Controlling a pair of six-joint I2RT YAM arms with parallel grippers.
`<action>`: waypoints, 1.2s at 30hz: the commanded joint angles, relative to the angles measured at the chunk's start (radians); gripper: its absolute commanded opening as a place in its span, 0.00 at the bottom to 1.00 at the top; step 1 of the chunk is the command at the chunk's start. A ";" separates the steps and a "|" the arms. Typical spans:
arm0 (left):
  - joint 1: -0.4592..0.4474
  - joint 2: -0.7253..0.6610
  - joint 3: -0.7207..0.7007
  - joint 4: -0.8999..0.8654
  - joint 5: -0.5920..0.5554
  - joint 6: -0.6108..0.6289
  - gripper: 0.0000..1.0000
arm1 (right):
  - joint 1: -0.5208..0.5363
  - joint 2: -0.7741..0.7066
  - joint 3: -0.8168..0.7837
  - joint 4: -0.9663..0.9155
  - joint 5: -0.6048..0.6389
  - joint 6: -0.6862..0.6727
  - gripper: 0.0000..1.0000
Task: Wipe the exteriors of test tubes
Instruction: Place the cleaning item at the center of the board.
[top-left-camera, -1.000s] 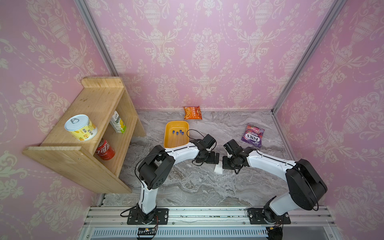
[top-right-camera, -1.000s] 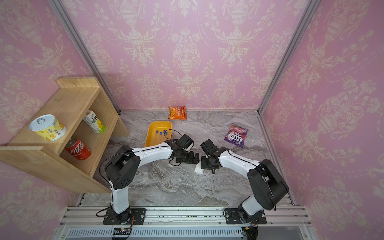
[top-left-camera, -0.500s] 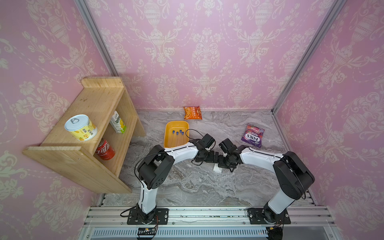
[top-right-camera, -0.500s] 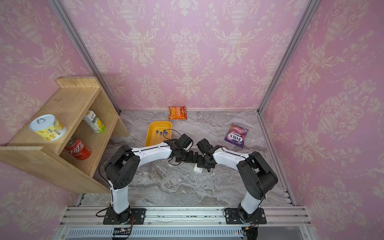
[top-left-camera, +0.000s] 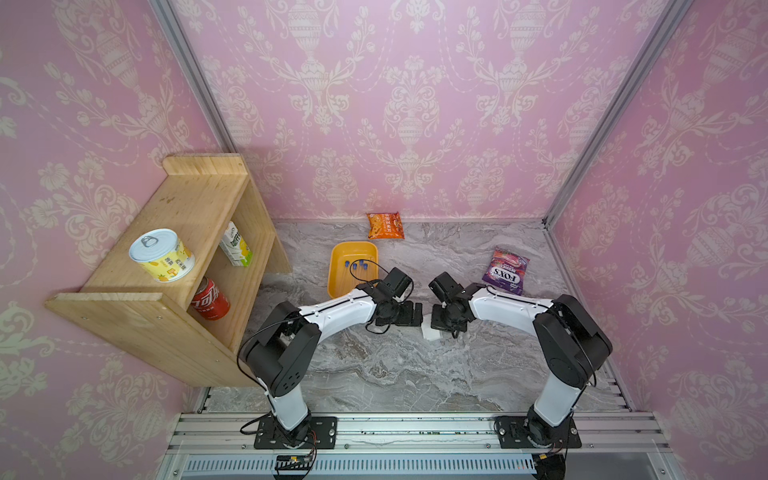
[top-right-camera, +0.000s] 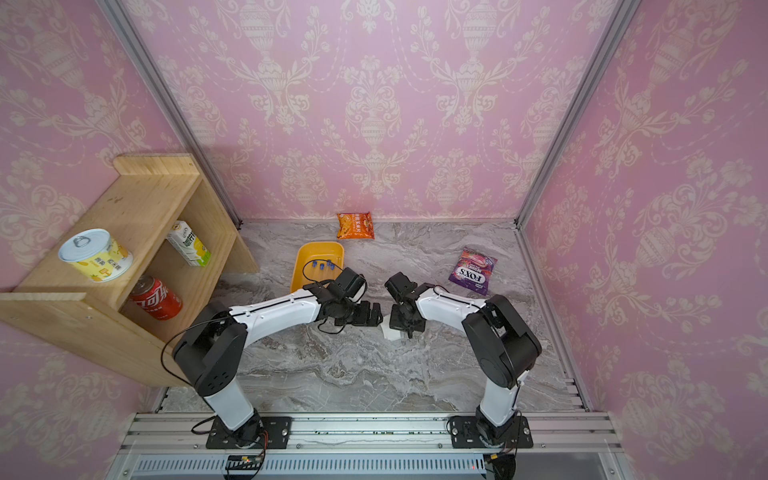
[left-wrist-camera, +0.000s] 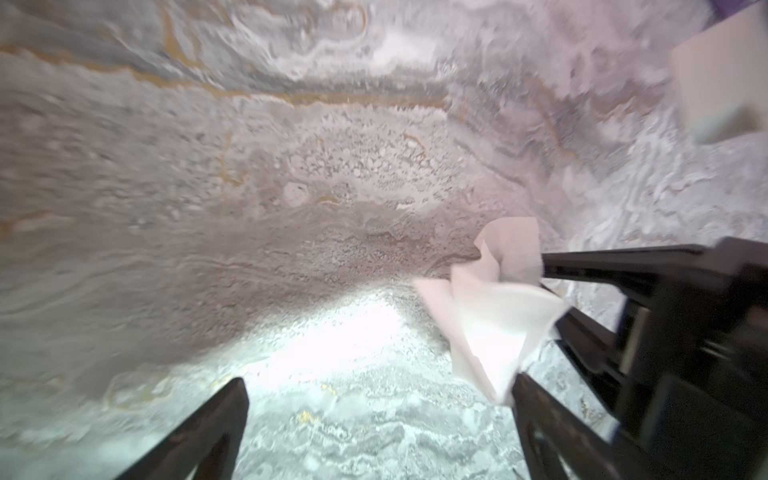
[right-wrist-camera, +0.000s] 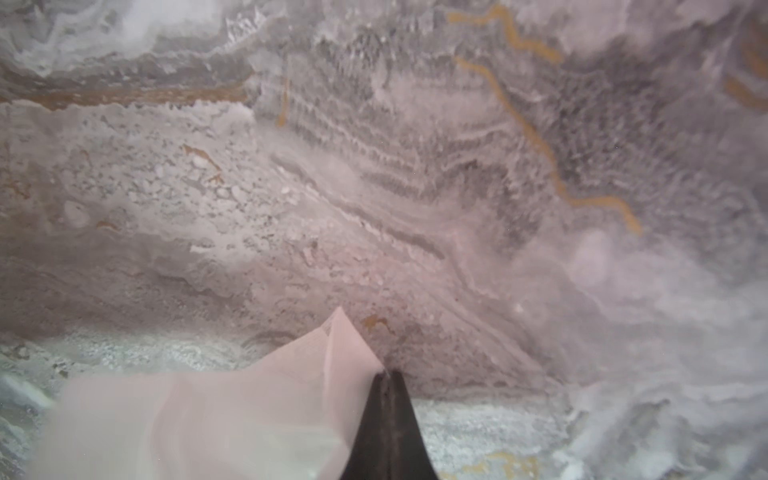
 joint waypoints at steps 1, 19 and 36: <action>0.010 -0.100 -0.031 -0.027 -0.029 0.000 0.99 | 0.003 0.004 0.016 -0.059 0.045 0.006 0.00; 0.016 0.102 -0.051 0.089 0.045 -0.021 0.99 | 0.000 -0.190 -0.066 0.064 -0.186 -0.058 0.44; 0.019 0.094 -0.052 0.081 0.042 -0.023 0.99 | 0.128 0.014 0.010 0.025 0.079 -0.058 0.45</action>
